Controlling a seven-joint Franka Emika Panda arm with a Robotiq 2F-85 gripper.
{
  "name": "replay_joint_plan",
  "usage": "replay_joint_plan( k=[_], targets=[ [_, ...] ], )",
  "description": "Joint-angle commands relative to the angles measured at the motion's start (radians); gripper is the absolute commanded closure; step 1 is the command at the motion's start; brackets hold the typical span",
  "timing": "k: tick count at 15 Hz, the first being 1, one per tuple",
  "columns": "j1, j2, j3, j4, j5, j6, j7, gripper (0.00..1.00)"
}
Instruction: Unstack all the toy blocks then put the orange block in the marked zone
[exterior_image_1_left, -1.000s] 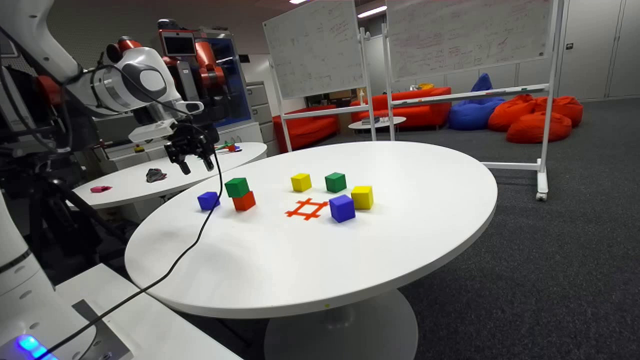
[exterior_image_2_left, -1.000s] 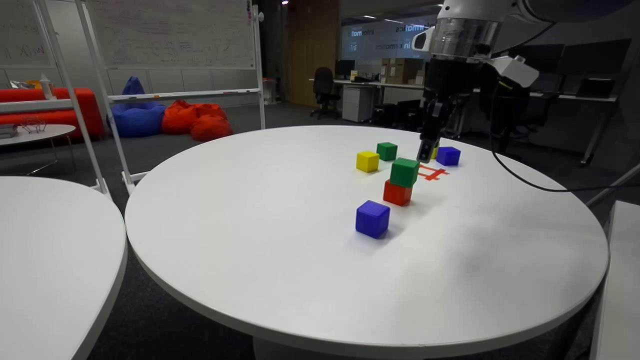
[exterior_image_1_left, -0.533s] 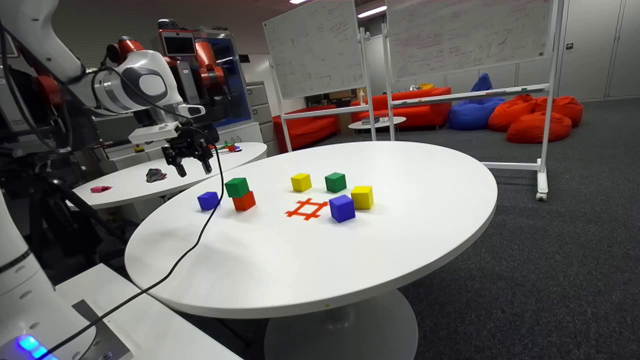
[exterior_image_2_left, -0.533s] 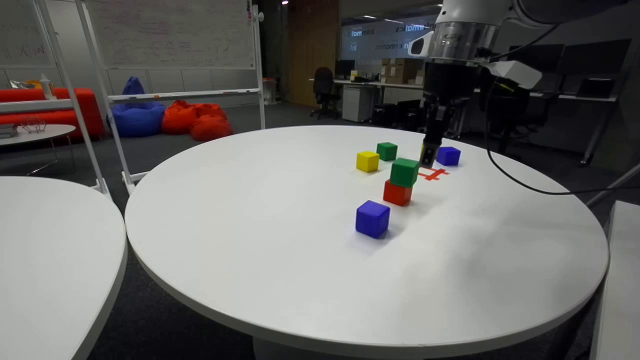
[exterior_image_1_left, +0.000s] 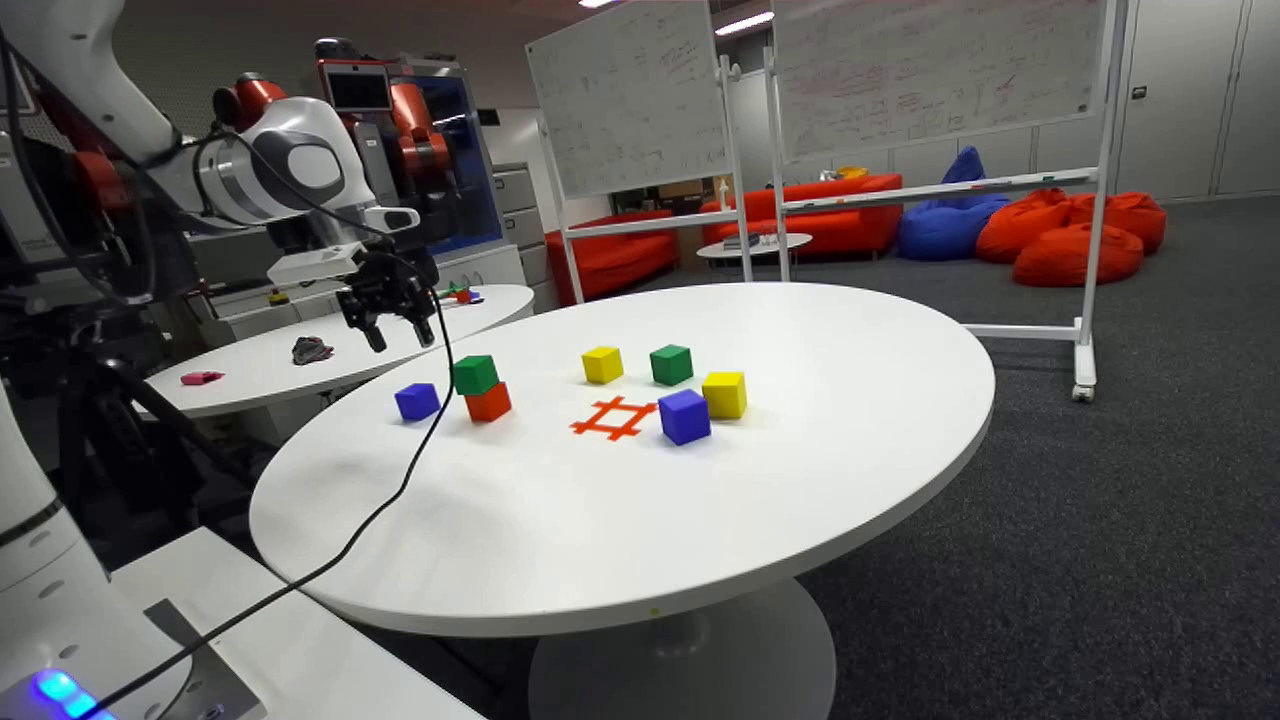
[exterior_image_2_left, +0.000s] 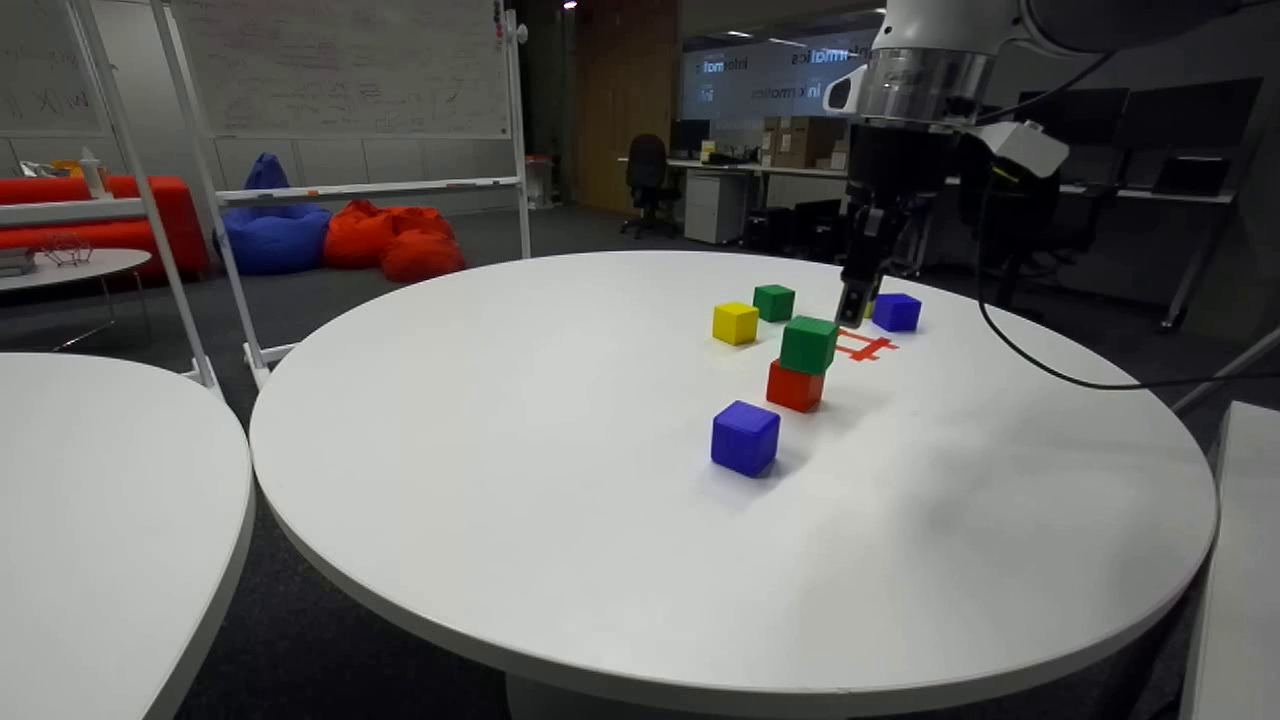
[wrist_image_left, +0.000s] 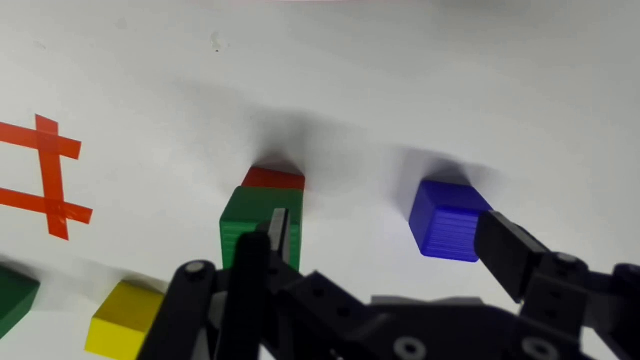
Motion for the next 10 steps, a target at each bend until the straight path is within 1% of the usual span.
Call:
replay_joint_plan(
  k=[1,7,10],
  targets=[
    [-0.018,-0.018,-0.024,-0.012,-0.015,0.013,0.019,0.00],
    [-0.029,-0.071,-0.050,-0.056,-0.010,0.031,0.015,0.00],
    [-0.035,-0.091,-0.051,-0.066,-0.018,0.025,0.025,0.00]
  ],
)
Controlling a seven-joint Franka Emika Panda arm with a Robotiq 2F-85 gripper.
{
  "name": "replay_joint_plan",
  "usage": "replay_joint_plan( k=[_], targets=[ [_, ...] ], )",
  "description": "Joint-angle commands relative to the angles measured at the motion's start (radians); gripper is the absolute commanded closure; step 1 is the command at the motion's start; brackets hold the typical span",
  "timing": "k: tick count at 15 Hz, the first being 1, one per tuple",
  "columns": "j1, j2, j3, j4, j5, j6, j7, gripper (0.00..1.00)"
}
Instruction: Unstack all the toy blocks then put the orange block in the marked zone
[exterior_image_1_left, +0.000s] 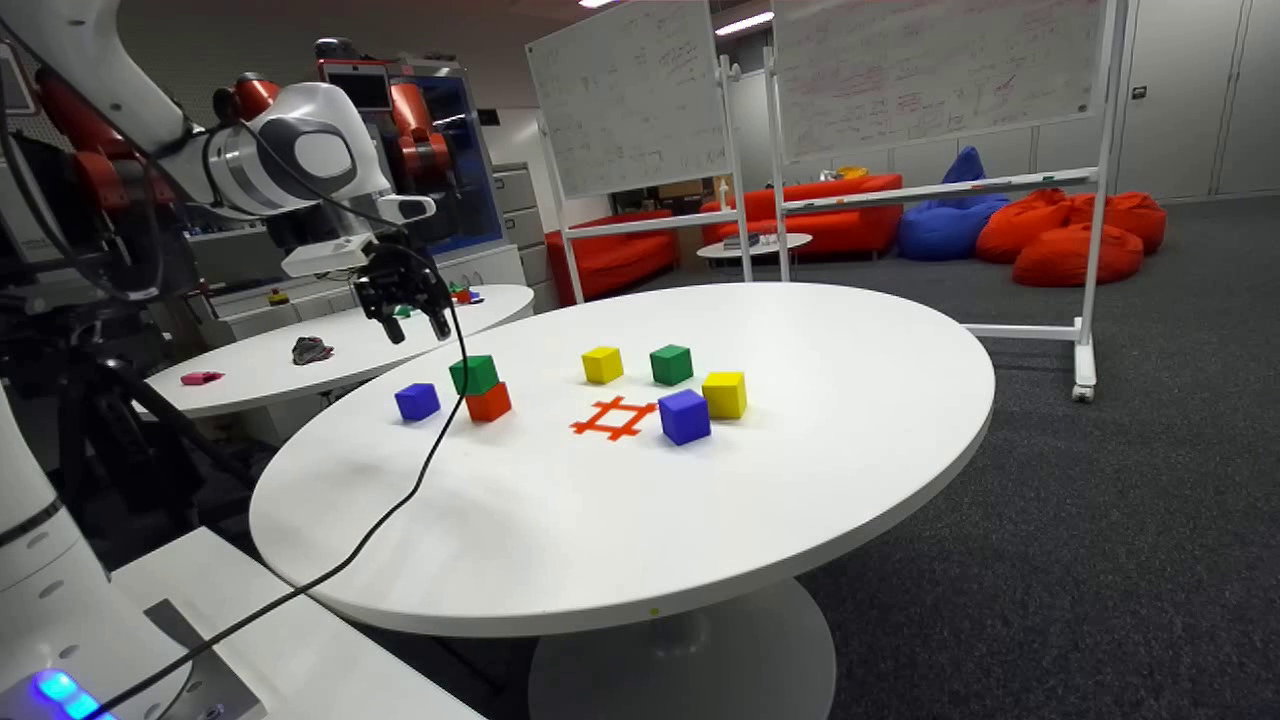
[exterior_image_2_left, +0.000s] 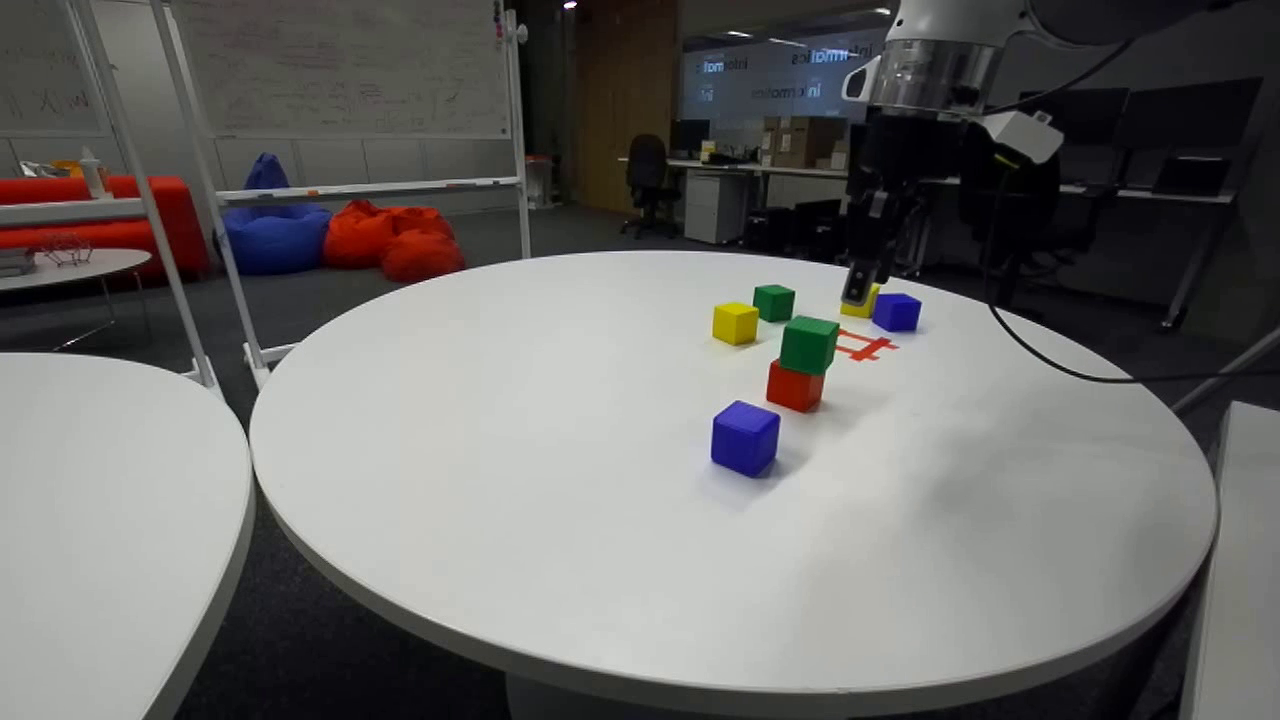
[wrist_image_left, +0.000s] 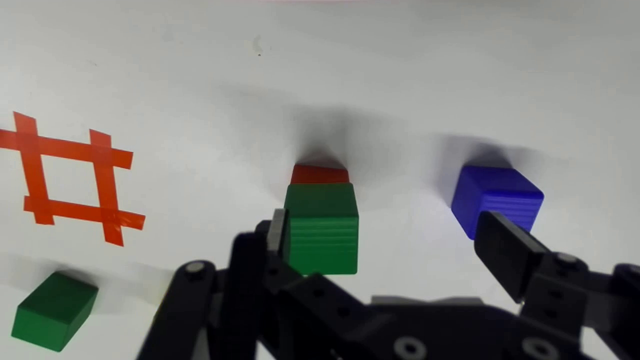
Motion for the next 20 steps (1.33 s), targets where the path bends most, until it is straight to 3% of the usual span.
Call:
replay_joint_plan(
  k=[1,8,20],
  targets=[
    [-0.013,-0.056,0.001,-0.046,-0.019,0.023,0.022,0.00],
    [-0.013,-0.029,0.000,-0.020,-0.014,0.018,0.008,0.00],
    [-0.020,0.146,-0.031,0.091,-0.006,0.026,-0.040,0.00]
  ],
)
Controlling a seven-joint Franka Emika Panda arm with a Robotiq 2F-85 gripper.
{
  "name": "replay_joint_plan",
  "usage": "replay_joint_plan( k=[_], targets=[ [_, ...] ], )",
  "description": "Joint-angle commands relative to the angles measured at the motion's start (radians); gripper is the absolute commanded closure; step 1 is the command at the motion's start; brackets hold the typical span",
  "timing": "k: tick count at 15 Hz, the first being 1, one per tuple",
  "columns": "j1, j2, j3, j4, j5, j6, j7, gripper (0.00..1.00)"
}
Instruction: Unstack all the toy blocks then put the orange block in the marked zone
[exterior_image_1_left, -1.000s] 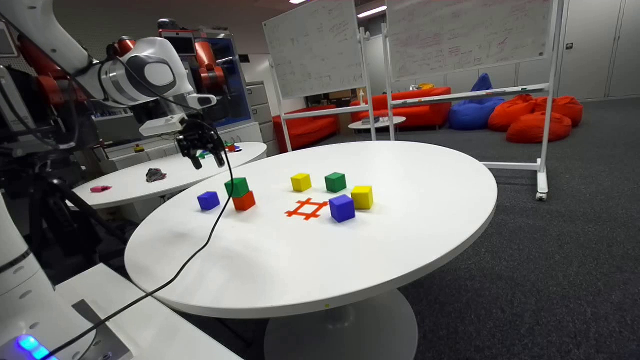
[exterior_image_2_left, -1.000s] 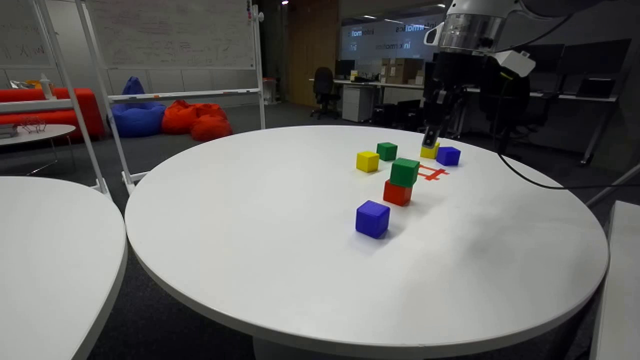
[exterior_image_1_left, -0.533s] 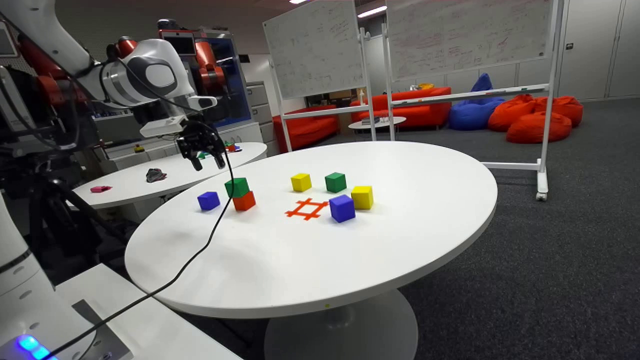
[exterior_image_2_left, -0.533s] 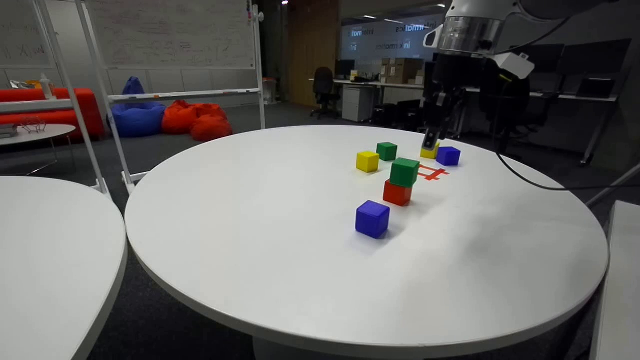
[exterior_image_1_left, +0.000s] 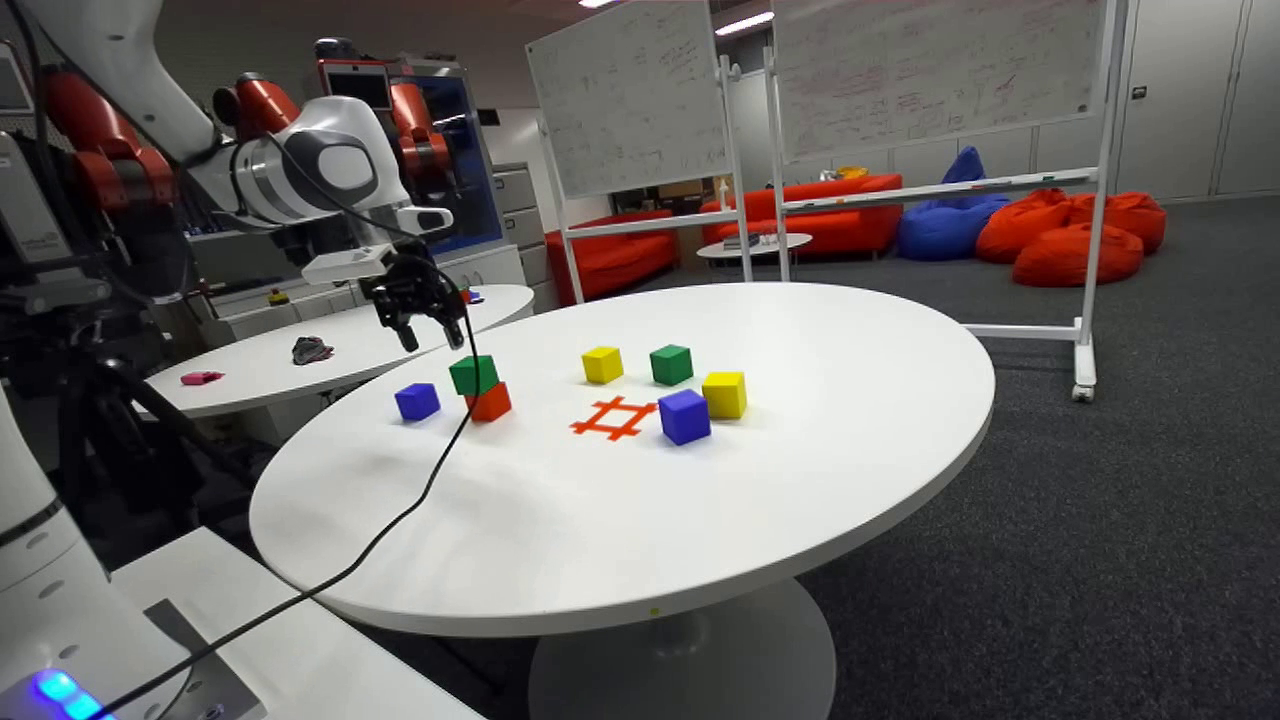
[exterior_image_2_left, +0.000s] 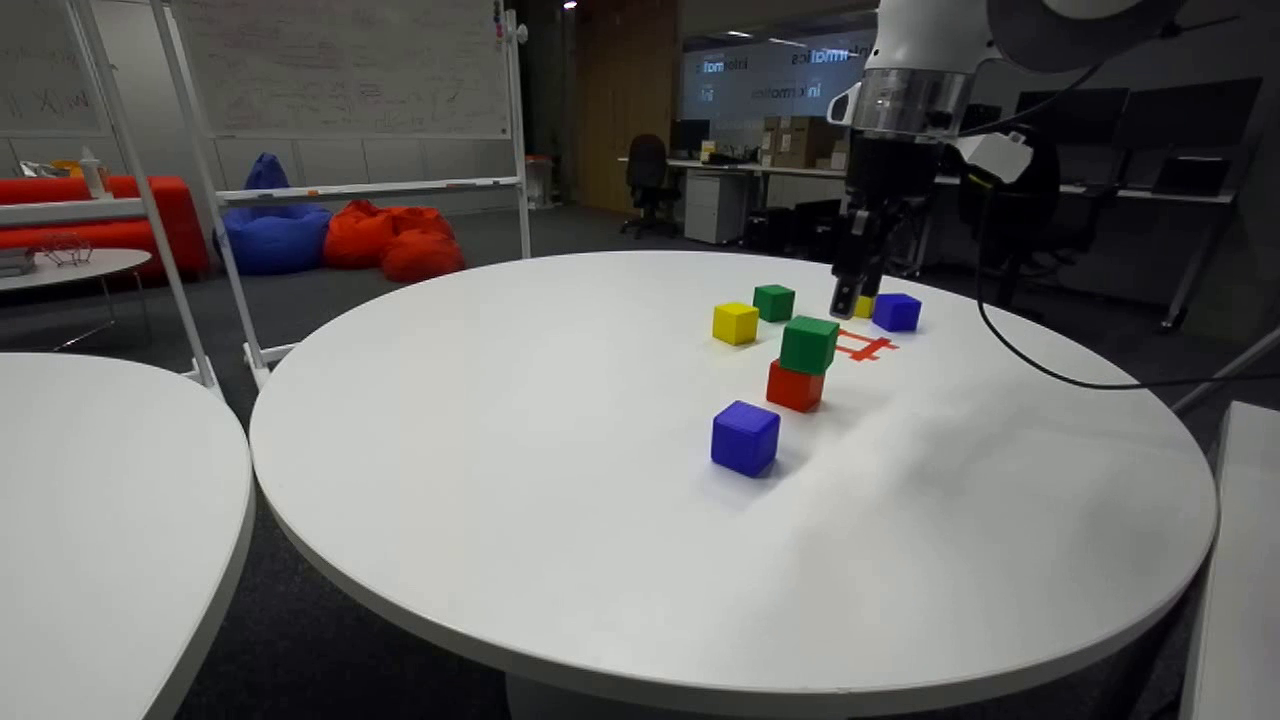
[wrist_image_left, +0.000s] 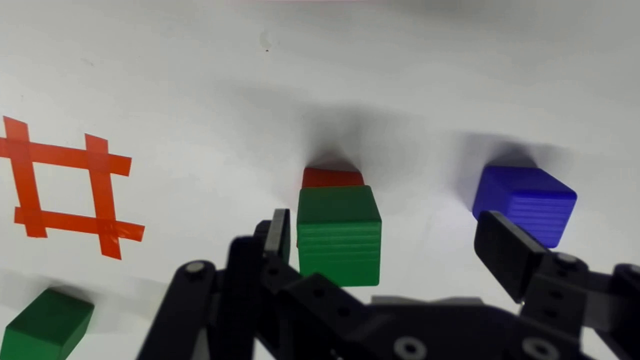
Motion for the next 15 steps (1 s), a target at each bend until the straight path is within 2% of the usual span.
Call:
replay_joint_plan(
  k=[1,12,14,15],
  targets=[
    [-0.015,0.077,-0.009,0.055,-0.007,0.019,-0.026,0.00],
    [-0.014,0.181,-0.025,0.144,-0.023,-0.014,-0.030,0.00],
    [-0.015,0.182,-0.021,0.145,-0.009,-0.012,-0.054,0.00],
    [-0.005,0.169,-0.020,0.126,-0.010,-0.002,-0.017,0.00]
  ],
)
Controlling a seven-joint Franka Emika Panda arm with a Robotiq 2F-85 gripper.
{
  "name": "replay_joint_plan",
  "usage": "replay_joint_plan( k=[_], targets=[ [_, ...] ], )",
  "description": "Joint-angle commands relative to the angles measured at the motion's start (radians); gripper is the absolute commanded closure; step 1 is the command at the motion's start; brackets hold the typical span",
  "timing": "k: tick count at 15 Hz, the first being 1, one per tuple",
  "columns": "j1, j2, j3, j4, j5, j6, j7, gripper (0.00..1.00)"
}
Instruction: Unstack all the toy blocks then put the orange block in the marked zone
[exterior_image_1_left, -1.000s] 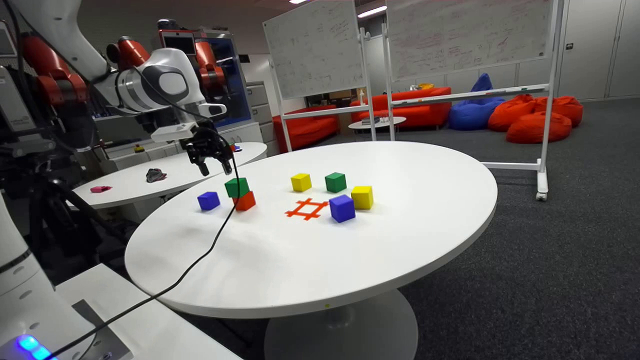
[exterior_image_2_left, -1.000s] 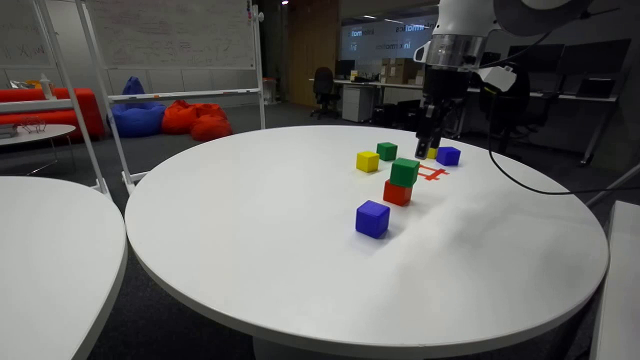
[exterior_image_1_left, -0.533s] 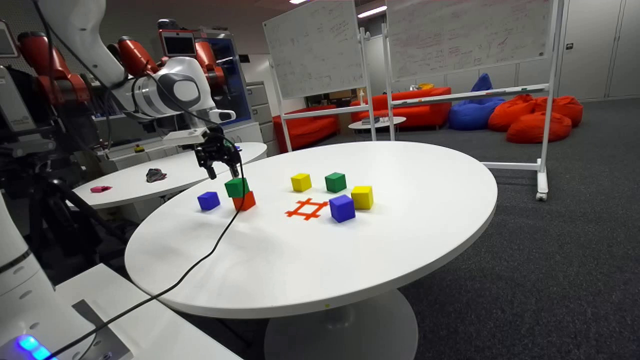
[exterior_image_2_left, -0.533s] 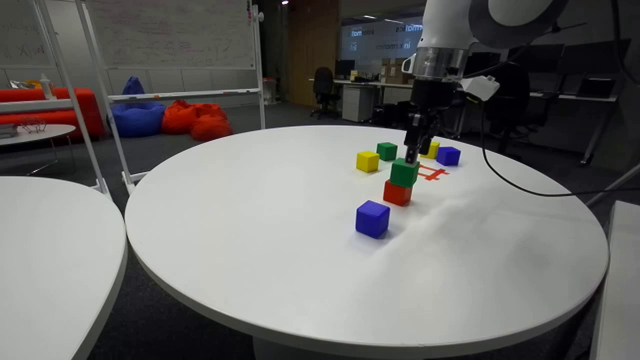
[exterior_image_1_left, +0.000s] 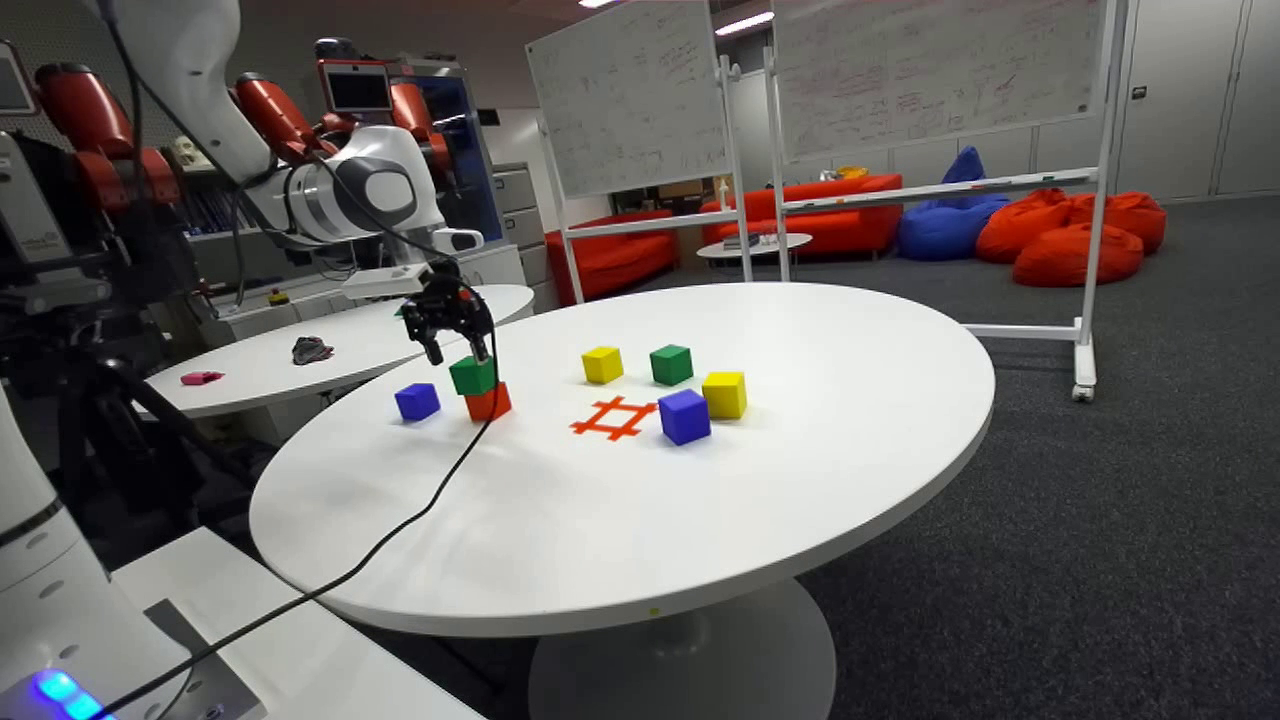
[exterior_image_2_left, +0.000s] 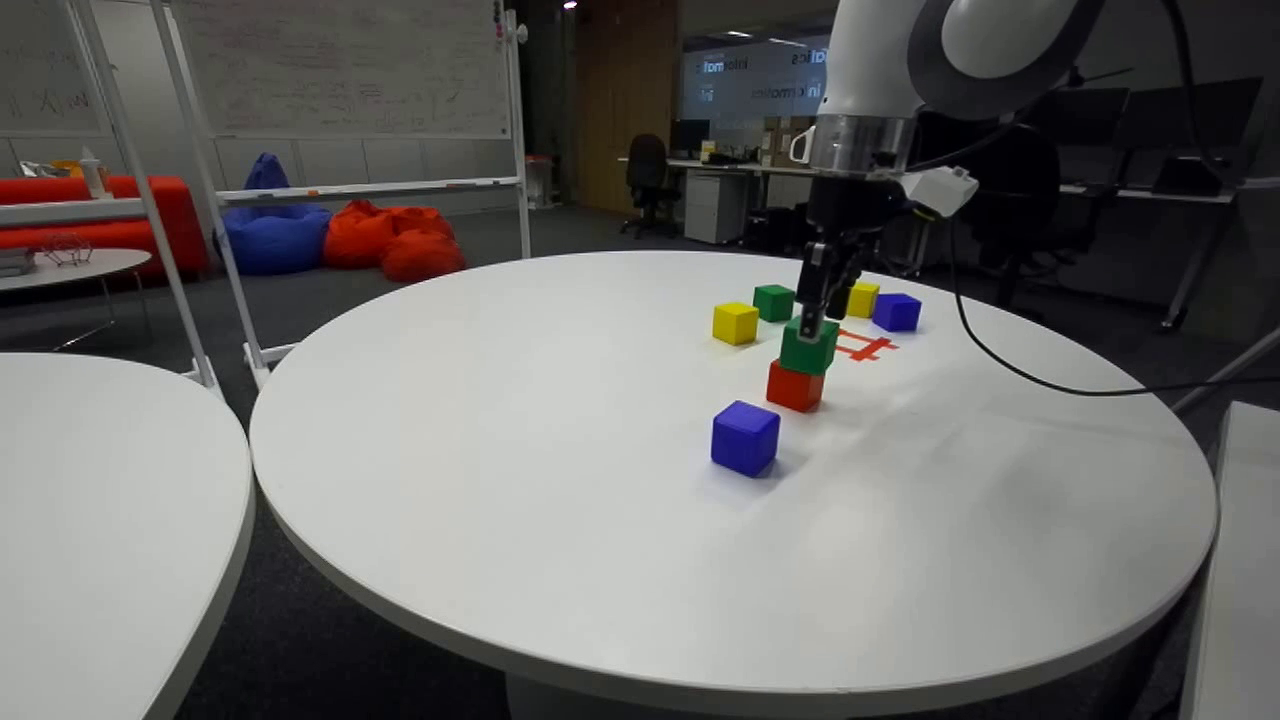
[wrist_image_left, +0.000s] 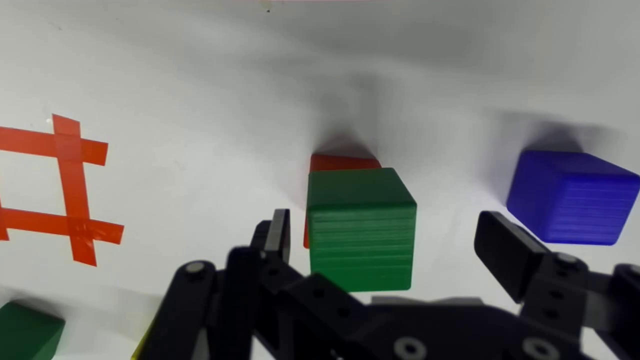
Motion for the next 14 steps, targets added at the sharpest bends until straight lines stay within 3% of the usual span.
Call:
replay_joint_plan(
  k=[1,6,14],
  targets=[
    [-0.005,0.002,0.005,0.002,0.000,-0.002,-0.001,0.00],
    [-0.003,0.002,0.006,0.002,0.000,-0.002,0.000,0.00],
    [-0.019,0.074,-0.011,0.060,0.026,-0.102,0.018,0.00]
  ],
)
